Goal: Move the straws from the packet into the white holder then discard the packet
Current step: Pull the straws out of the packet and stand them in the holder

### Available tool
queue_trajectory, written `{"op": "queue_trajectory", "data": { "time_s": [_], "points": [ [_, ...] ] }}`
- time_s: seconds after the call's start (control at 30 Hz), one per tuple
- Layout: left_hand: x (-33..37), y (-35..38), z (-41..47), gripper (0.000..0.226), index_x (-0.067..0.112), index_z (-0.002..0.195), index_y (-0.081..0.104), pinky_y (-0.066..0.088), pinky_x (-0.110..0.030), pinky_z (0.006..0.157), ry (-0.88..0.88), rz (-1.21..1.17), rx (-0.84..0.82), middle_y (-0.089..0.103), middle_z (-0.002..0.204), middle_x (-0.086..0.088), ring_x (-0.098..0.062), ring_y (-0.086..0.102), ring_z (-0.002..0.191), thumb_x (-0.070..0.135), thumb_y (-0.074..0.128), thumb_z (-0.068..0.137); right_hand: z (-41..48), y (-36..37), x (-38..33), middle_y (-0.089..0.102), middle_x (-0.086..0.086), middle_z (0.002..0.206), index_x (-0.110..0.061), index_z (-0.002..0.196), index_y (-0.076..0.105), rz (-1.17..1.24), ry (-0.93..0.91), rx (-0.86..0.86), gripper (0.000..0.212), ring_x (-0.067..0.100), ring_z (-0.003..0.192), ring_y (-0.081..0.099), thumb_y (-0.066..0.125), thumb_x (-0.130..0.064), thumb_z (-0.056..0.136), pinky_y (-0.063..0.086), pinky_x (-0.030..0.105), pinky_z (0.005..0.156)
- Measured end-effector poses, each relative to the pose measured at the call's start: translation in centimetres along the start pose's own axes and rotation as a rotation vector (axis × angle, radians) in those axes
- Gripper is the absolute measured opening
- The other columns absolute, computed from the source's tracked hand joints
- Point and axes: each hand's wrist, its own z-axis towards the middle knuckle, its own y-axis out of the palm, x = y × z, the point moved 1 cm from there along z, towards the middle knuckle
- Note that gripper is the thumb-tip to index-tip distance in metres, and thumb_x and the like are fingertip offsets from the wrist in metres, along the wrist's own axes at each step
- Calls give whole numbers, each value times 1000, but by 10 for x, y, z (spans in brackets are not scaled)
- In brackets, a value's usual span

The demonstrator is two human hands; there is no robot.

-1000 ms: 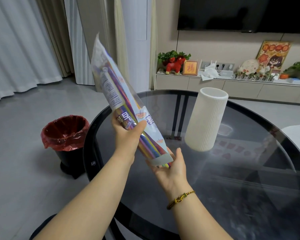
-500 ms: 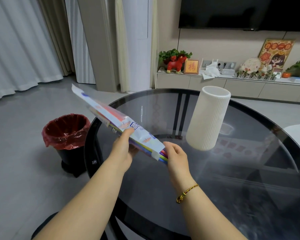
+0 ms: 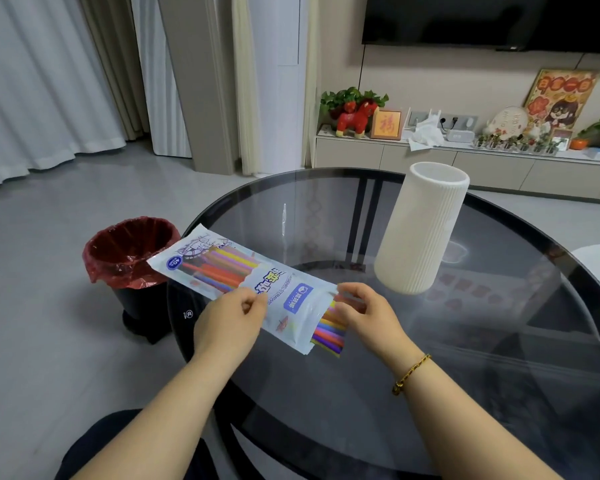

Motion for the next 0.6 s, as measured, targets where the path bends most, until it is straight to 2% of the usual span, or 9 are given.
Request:
{"op": "queue_trajectory", "data": {
  "time_s": [0.07, 0.13, 0.17, 0.23, 0.3, 0.37, 0.43, 0.57, 0.6],
  "points": [
    [8, 7, 1, 15, 22, 92, 64, 40, -34, 80, 230, 45, 56, 67, 99, -3, -25, 55, 98, 27, 51, 85, 2, -8, 1, 53, 10, 124, -9, 124, 47, -163, -15, -3, 41, 11, 104, 49, 58, -13, 85, 42, 16, 84],
    [9, 24, 4, 39, 20, 127, 45, 18, -31, 108, 397, 163, -70, 45, 138, -4, -20, 33, 130, 30, 46, 89, 4, -13, 0, 52, 9, 128, -9, 128, 43, -277, -8, -45, 47, 11, 105, 46, 59, -17, 84, 36, 18, 84],
    [7, 33, 5, 47, 21, 136, 31, 4, -30, 112, 424, 214, -113, 30, 148, -1, -15, 19, 138, 33, 40, 91, 5, -13, 0, 52, 9, 129, -8, 129, 41, -296, 22, -82, 50, 11, 102, 46, 60, -20, 84, 36, 18, 83],
    [1, 45, 8, 52, 25, 141, 14, -12, -28, 111, 393, 266, -161, 10, 154, 4, -8, 1, 141, 37, 31, 93, 8, -11, -2, 54, 10, 127, -7, 129, 41, -311, 92, -148, 52, 11, 97, 47, 60, -26, 84, 37, 20, 81],
    [-4, 54, 9, 52, 26, 141, 9, -18, -26, 108, 379, 260, -179, 5, 155, 5, -7, -5, 141, 38, 27, 94, 11, -8, -7, 59, 10, 115, -6, 119, 50, -331, 131, -200, 43, 13, 89, 50, 60, -29, 84, 40, 20, 73],
    [-6, 56, 10, 52, 26, 141, 9, -20, -25, 106, 383, 266, -190, 4, 155, 5, -7, -6, 141, 39, 25, 94, 16, -5, -13, 62, 3, 86, -9, 88, 60, -364, 169, -258, 20, 12, 71, 51, 57, -28, 85, 41, 13, 56],
    [-7, 57, 12, 52, 26, 142, 9, -18, -27, 108, 378, 279, -202, 4, 155, 5, -7, -7, 141, 39, 24, 94, 20, -3, -19, 50, -5, 65, -17, 63, 48, -454, 202, -322, 28, 6, 56, 43, 52, -29, 88, 35, 11, 44],
    [-9, 58, 12, 53, 27, 142, 6, -15, -29, 111, 366, 291, -209, 2, 155, 5, -7, -8, 141, 41, 22, 94, 24, -8, -23, 45, -2, 62, -9, 76, 48, -547, 238, -432, 31, 9, 53, 40, 41, -34, 93, 34, 17, 50],
    [-9, 58, 12, 53, 27, 142, 5, -16, -29, 110, 367, 291, -210, 1, 155, 5, -7, -8, 141, 41, 22, 93, 23, -11, -23, 46, -2, 62, -9, 74, 48, -554, 242, -446, 33, 10, 53, 39, 40, -35, 94, 34, 18, 51]
  ]
}}
